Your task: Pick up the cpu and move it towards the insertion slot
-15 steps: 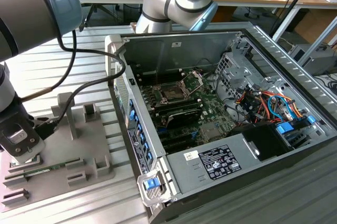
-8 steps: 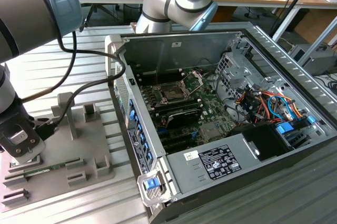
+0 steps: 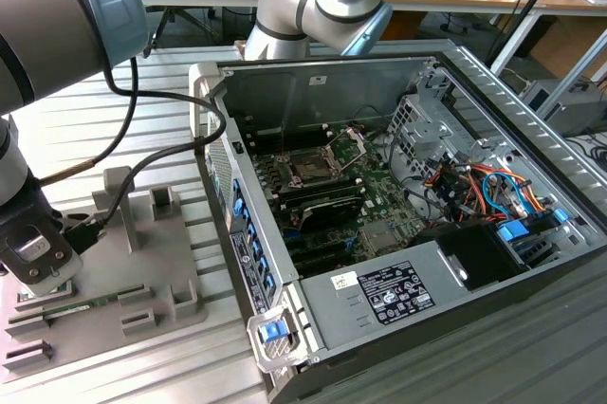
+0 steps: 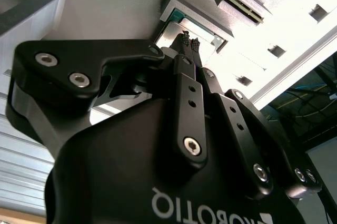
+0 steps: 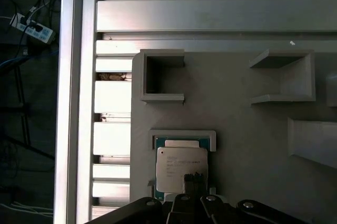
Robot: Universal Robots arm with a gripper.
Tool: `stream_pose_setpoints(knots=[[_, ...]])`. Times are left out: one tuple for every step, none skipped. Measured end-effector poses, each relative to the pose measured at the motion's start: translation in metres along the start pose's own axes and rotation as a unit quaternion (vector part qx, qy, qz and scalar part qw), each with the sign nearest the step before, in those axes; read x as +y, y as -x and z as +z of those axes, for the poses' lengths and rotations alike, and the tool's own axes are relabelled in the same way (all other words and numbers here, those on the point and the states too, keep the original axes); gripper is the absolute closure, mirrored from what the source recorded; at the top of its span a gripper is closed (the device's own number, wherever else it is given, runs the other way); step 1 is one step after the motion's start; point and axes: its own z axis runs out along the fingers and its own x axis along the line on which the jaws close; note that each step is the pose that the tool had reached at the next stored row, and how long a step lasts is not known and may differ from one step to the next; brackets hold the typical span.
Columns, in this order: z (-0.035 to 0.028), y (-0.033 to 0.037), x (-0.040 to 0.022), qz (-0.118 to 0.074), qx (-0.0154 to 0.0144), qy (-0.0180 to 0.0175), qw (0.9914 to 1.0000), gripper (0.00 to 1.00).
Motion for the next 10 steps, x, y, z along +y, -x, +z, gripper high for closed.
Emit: stream_pose_setpoints(knots=[[0.0, 0.0, 0.0, 0.0, 0.0, 0.0, 1.0, 0.89], [0.0, 0.0, 0.0, 0.0, 0.0, 0.0, 1.0, 0.89], [0.0001, 0.0, 0.0, 0.0, 0.0, 0.0, 1.0, 0.89], [0.0, 0.0, 0.0, 0.0, 0.0, 0.0, 1.0, 0.89], [0.0001, 0.0, 0.0, 0.0, 0.0, 0.0, 1.0, 0.89], [0.0001, 0.0, 0.0, 0.0, 0.0, 0.0, 1.0, 0.89], [0.0001, 0.0, 0.0, 0.0, 0.0, 0.0, 1.0, 0.84], [0.0001, 0.0, 0.0, 0.0, 0.0, 0.0, 1.0, 0.71], [0.0001, 0.0, 0.0, 0.0, 0.0, 0.0, 1.0, 0.65], [0.0001, 0.0, 0.0, 0.0, 0.0, 0.0, 1.0, 0.65]])
